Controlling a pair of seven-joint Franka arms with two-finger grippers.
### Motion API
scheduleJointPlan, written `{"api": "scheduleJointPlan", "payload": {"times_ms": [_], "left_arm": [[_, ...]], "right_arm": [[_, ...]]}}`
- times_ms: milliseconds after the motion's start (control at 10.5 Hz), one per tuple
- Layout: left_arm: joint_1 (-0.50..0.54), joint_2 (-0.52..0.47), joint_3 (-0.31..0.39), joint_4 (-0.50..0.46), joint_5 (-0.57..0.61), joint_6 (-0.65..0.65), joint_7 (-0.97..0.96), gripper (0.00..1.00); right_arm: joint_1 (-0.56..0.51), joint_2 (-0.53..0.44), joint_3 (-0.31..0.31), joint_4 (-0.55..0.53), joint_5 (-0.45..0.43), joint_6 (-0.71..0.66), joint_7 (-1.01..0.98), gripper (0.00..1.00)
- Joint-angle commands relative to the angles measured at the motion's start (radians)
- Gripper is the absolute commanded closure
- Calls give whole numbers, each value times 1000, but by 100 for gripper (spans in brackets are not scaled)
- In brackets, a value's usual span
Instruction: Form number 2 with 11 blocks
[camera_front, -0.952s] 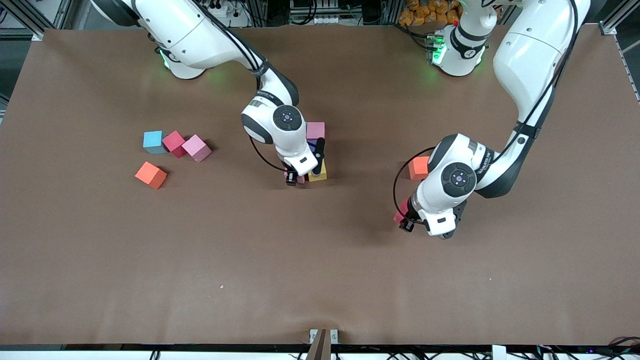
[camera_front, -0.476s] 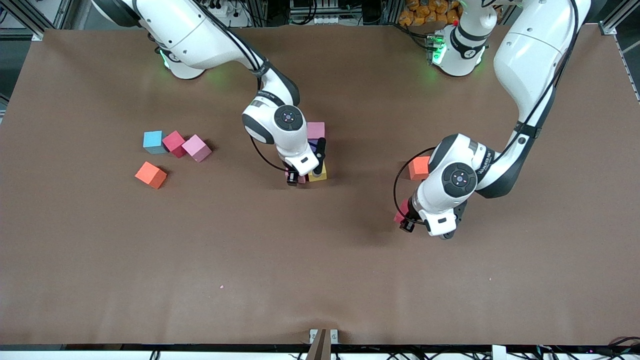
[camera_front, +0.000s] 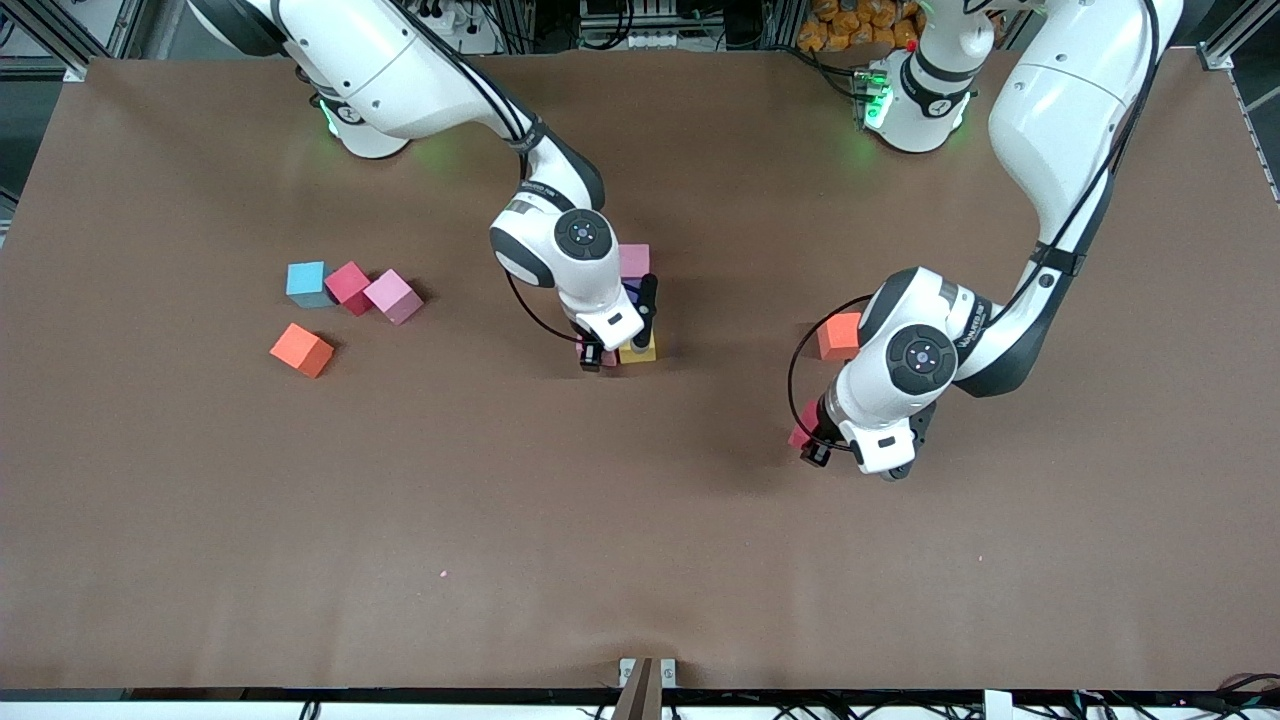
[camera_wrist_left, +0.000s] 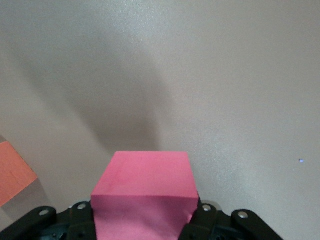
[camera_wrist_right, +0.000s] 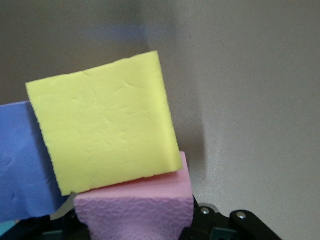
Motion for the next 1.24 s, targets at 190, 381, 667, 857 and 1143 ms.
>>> {"api": "scheduleJointPlan", "payload": {"times_ms": [190, 381, 667, 857, 1143], "left_arm": [[1, -20, -6, -11, 11, -5, -27, 49], [0, -20, -6, -11, 9, -5, -27, 49], [-6, -21, -6, -8, -1, -5, -52, 49], [-8, -26, -25, -8, -1, -5, -91, 49], [-17, -26, -60, -8, 0, -5, -212, 49]], "right_arm": [[20, 34, -19, 32, 14, 3, 9, 0], [13, 20, -17, 27, 14, -2, 4, 0], [9, -30, -8, 24, 14, -87, 3, 0], [6, -68, 4, 22, 16, -129, 3, 0], [-33, -131, 44, 10, 24, -204, 0, 0]]}}
